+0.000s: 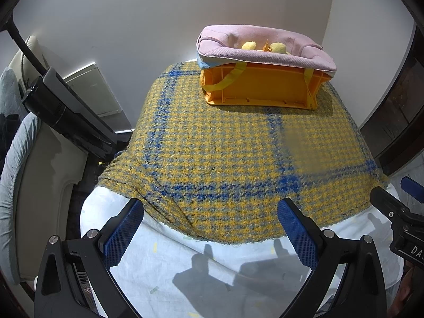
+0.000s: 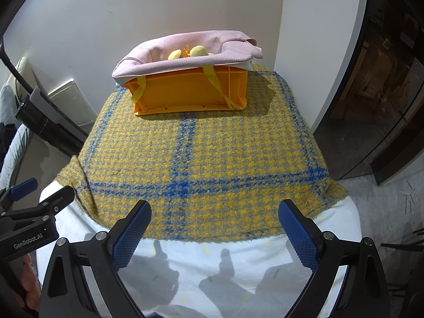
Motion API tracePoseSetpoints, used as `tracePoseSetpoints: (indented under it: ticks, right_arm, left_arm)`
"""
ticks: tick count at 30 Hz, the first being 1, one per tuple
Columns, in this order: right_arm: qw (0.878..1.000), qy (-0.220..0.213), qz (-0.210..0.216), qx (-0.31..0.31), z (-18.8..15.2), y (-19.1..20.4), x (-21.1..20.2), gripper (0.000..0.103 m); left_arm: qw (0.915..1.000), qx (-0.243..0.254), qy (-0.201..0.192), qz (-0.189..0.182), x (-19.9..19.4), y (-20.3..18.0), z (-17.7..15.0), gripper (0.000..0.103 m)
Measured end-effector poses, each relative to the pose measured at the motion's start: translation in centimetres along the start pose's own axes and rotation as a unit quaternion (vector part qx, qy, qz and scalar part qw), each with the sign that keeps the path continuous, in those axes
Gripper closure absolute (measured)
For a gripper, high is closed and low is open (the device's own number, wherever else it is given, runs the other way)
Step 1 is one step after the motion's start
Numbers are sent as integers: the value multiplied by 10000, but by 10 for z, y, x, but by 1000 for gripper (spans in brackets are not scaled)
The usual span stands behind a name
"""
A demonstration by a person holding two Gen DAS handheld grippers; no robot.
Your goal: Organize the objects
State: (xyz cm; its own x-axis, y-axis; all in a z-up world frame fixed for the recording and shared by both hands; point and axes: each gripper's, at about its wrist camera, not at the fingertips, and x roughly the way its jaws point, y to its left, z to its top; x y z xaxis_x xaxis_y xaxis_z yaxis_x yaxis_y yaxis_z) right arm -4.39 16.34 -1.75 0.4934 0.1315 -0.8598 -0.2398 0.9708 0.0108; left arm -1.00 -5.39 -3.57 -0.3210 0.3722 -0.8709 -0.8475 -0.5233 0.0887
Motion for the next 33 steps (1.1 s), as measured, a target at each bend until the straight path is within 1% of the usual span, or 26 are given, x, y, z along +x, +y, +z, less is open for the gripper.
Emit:
tracePoseSetpoints:
  ticks: [2,15,23,33]
  right_arm:
    - [10000,-4,-2,0,0,0,0,6]
    - [10000,-12,-15,11,0,1,0,6]
    - [10000,-13,-30,6,0,2,0,6]
    - [10000,-5,-36,69,0,1,0,6]
  left_arm:
    - [9999,94,-38,-45,-1,0,0,0]
    - [9999,150,-22,-25,-2,-1,0,0]
    - [9998,189,63,-89,1,-3,-1,0]
    - [9997,5,107,-202,4,3,0,0]
